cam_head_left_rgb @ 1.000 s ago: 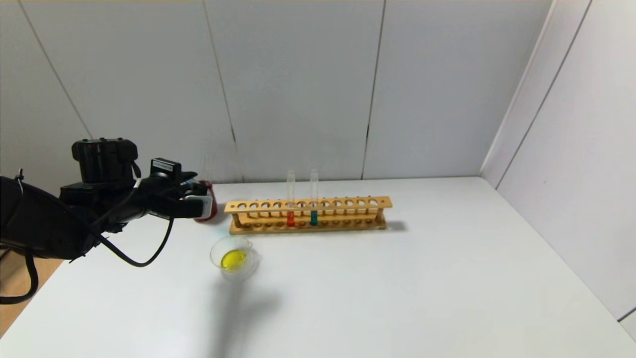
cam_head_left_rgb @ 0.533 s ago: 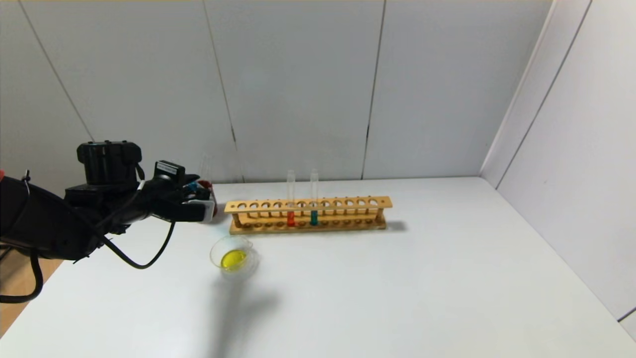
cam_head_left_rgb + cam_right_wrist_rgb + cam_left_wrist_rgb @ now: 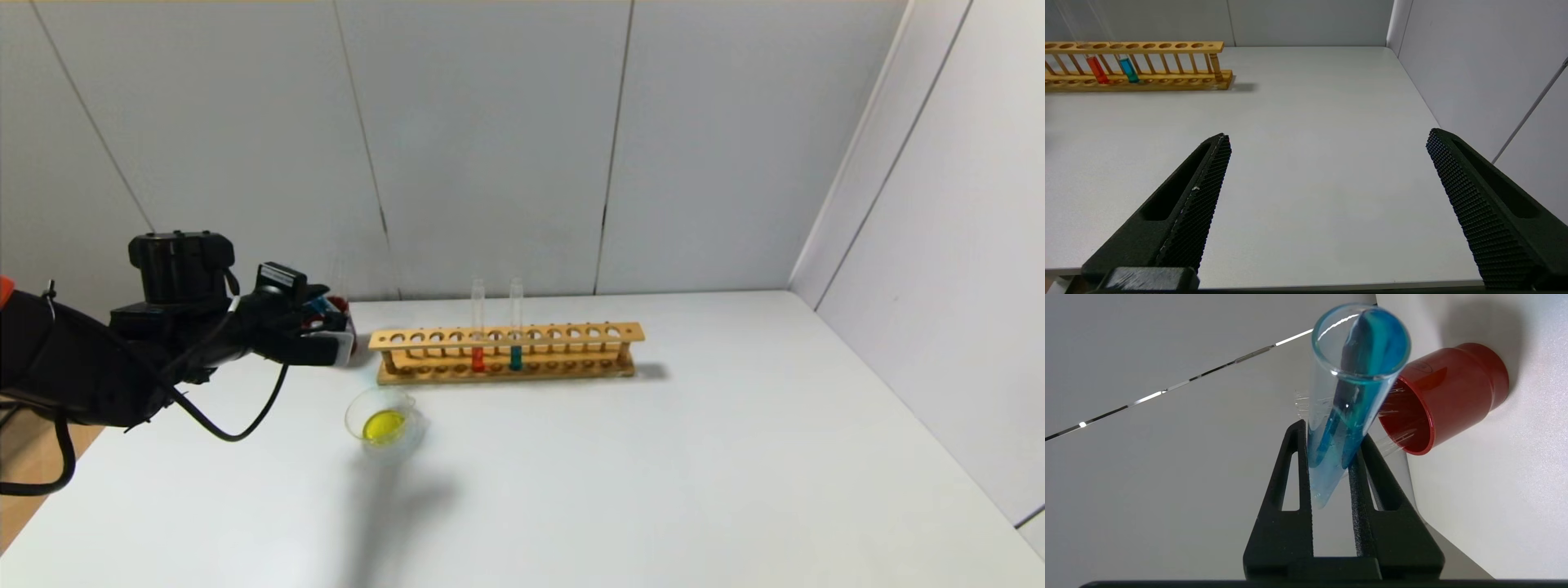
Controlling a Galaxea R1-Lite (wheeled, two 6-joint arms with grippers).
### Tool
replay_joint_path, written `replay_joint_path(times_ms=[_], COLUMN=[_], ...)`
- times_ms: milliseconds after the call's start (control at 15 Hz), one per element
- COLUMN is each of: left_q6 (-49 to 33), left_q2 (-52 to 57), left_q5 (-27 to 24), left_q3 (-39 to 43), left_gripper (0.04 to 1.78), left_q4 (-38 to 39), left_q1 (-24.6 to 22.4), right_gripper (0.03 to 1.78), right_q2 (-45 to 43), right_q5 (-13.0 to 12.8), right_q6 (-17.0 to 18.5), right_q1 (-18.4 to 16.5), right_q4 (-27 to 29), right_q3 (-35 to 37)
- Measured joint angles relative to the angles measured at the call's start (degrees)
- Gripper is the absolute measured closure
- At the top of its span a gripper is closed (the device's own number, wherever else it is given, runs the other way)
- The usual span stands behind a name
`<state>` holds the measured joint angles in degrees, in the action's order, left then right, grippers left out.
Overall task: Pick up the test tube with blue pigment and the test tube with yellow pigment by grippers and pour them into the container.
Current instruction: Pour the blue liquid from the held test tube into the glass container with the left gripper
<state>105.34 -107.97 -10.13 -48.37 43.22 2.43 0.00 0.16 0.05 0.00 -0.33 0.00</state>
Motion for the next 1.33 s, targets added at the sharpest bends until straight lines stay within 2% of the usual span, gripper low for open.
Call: replay_joint_path(times_ms=[1333], left_q6=[2.5], left_q2=[-1.2], left_q5=[0.0], left_q3=[1.4], left_gripper=[1.5], left_q4=[3.0], left_q1=[1.3], right_gripper=[0.06], right_q2=[0.0], right_q5=[0.0], right_q6=[0.0], right_q1=[0.0], right_q4=[0.0], right_q3=[0.0])
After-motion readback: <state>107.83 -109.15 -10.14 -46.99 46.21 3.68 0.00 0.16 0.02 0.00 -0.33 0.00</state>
